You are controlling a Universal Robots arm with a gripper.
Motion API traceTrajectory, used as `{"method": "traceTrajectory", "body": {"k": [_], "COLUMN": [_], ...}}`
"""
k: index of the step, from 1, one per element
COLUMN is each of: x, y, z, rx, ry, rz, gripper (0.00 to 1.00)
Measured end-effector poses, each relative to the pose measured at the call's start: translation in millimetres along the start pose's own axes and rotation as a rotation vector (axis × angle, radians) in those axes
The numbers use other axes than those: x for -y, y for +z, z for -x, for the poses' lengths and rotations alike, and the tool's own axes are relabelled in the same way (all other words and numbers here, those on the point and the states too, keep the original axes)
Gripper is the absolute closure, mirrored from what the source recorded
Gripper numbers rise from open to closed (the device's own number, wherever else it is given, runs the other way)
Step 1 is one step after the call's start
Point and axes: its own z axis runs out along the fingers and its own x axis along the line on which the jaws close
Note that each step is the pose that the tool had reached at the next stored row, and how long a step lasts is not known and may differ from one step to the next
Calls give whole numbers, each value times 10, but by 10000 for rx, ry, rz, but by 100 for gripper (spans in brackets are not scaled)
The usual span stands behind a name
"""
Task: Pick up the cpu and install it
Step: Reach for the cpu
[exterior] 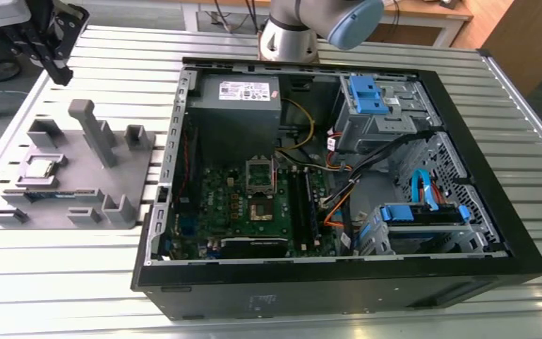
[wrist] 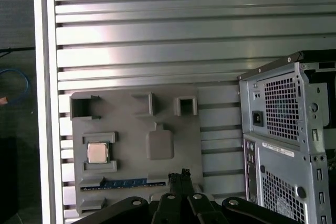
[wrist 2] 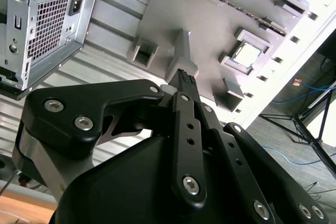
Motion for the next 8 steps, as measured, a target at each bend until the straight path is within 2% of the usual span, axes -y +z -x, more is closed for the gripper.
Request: {"method": "traceTrajectory", "body": {"k": [8], "x": [48], "y": [78], "z": [-103], "rx": [1], "ry": [1], "rz": [0], "gripper": [89]}}
